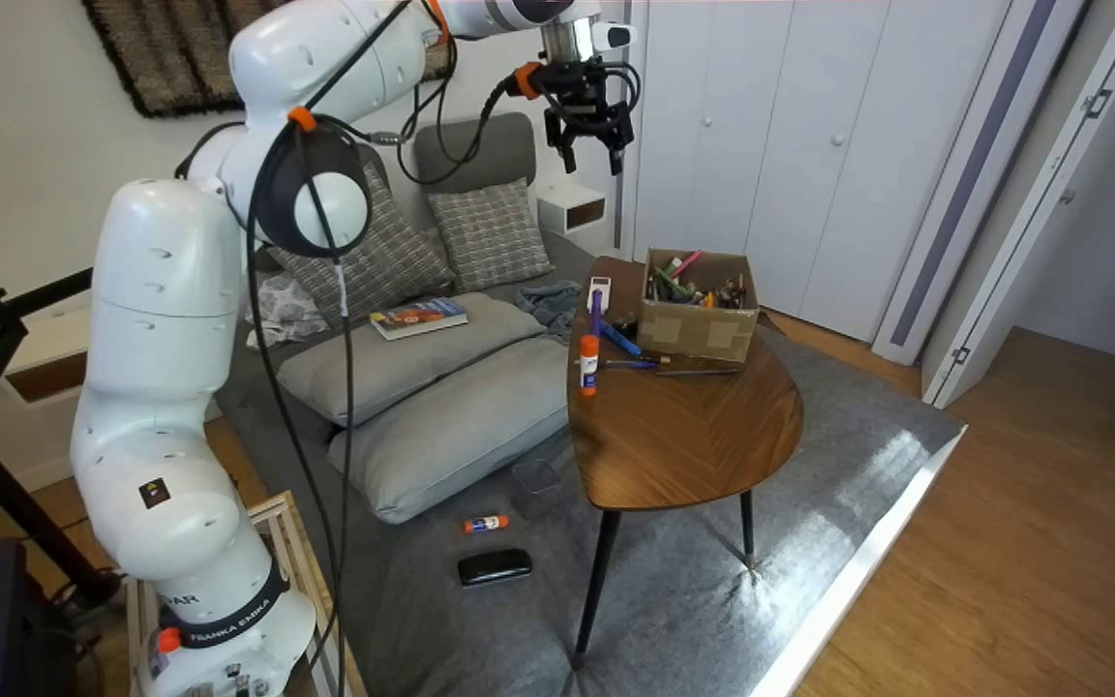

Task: Pick up the white remote and put it on the left side of the table

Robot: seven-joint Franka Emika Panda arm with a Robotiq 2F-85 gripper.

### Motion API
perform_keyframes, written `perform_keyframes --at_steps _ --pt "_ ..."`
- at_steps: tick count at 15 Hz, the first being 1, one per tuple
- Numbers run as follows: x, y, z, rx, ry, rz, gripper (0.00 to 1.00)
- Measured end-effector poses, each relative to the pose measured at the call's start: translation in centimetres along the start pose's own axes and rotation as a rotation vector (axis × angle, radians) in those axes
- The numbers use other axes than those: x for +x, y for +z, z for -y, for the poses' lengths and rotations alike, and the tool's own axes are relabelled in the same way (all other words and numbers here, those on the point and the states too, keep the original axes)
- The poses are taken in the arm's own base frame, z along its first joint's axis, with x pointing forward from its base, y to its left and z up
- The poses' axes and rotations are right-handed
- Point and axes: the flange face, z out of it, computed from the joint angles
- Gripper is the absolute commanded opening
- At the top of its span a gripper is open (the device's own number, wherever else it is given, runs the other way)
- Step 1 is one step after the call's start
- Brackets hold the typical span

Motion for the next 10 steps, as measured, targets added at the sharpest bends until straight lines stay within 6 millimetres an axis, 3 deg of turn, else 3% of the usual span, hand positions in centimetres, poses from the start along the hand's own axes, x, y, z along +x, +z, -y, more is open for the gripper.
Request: perform_keyframes --at_steps 5,10 --pt "-5.0 -1.0 0.2 0.023 0.160 0.148 1.00" --pt "-4.6 -0.4 0.2 0.023 0.159 0.151 1.00"
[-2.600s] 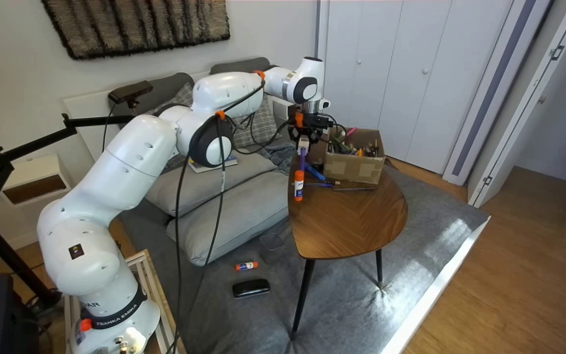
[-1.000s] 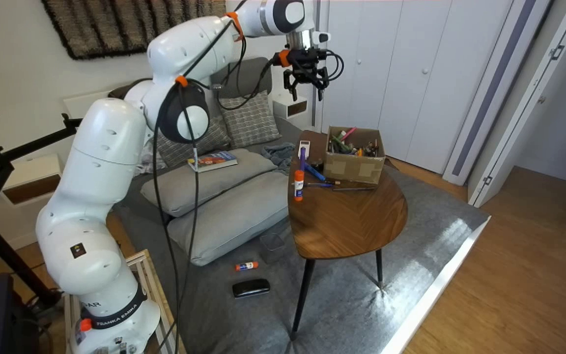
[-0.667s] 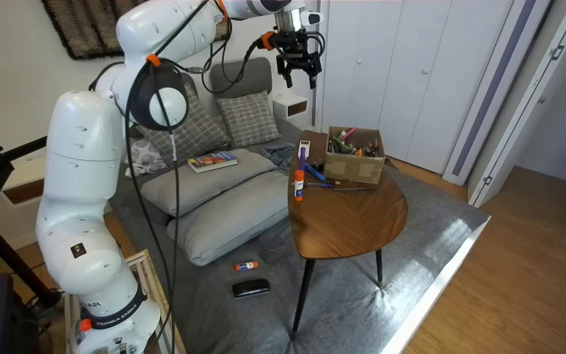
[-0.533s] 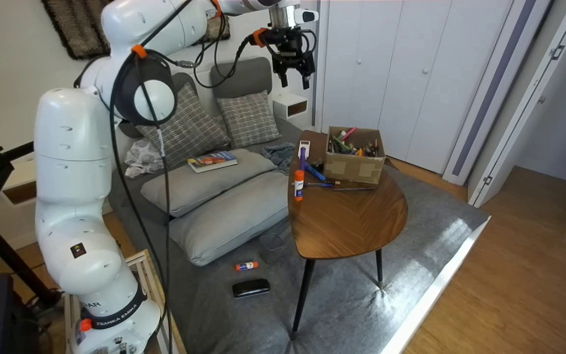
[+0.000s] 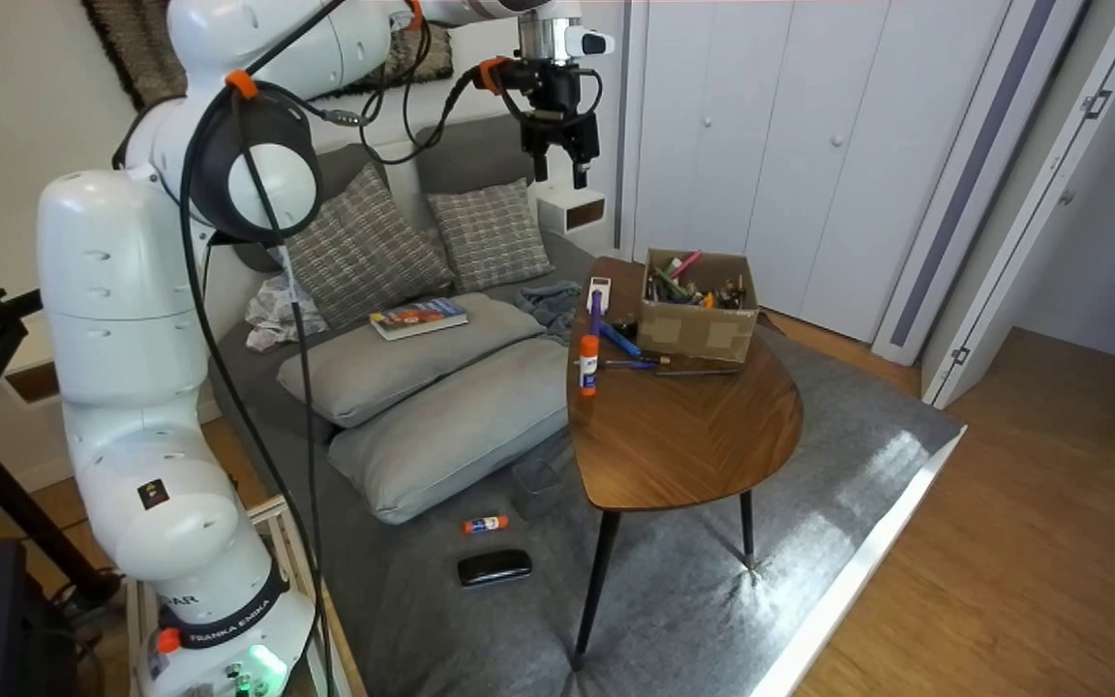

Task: Pick up the white remote and put it on the left side of the table

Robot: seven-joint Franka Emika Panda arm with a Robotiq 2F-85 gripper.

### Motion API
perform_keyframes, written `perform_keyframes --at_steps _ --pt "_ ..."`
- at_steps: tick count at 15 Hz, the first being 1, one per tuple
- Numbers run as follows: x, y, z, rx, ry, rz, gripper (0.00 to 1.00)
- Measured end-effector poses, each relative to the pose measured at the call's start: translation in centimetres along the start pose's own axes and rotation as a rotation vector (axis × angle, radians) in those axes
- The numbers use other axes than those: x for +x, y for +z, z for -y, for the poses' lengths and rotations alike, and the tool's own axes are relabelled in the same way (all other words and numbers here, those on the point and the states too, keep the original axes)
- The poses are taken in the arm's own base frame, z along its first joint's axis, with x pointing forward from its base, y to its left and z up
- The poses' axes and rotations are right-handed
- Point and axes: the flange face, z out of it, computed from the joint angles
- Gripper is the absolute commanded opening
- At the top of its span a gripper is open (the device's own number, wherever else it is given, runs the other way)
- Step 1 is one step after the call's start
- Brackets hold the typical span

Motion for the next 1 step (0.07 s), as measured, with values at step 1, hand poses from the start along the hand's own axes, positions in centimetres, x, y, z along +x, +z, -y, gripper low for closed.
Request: perform_keyframes --at_steps 1 --pt "0.05 0.10 0.02 0.000 0.000 0.001 1.00"
